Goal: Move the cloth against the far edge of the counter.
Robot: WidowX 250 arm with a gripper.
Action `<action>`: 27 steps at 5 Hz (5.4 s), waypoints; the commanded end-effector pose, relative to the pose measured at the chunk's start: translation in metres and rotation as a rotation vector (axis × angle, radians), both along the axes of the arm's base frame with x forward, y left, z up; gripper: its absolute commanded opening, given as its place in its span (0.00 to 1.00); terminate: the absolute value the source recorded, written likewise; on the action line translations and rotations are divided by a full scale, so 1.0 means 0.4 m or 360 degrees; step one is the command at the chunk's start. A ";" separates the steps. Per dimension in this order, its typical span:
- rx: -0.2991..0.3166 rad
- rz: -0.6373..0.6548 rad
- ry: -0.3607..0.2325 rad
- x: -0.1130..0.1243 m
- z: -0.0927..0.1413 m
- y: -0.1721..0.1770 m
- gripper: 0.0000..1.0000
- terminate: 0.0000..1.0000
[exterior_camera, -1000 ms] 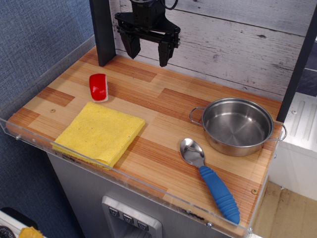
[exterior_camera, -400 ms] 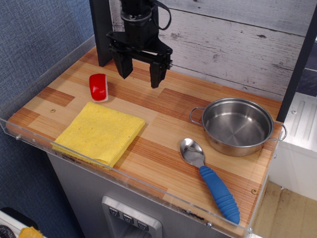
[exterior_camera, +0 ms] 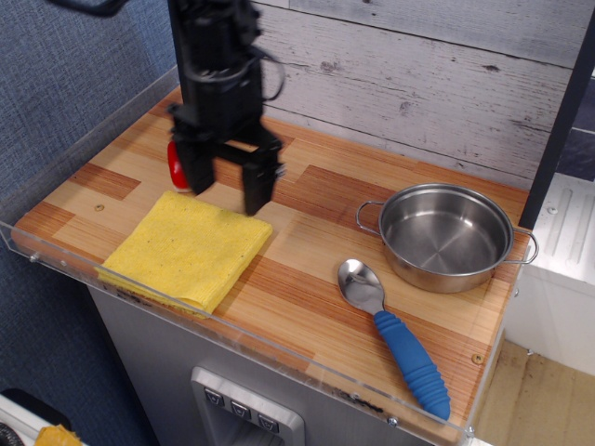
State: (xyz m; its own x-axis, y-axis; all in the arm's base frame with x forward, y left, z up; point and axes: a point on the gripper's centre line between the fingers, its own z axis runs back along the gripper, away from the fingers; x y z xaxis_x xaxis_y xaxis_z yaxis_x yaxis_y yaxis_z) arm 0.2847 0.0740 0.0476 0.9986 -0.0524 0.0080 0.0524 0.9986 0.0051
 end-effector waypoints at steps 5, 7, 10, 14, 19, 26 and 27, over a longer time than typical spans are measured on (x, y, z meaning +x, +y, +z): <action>0.0084 -0.0067 -0.0119 -0.049 -0.072 0.043 1.00 0.00; 0.0005 -0.0117 -0.0111 -0.030 -0.066 -0.003 1.00 0.00; -0.0018 -0.0195 -0.0187 0.042 -0.059 -0.061 1.00 0.00; -0.0014 -0.0216 -0.0338 0.169 -0.061 -0.052 1.00 0.00; 0.0015 -0.0202 -0.0435 0.265 -0.002 -0.042 1.00 0.00; 0.0088 0.0018 -0.0359 0.096 0.173 -0.097 1.00 0.00; 0.0065 0.0042 -0.0284 0.001 0.161 -0.138 1.00 0.00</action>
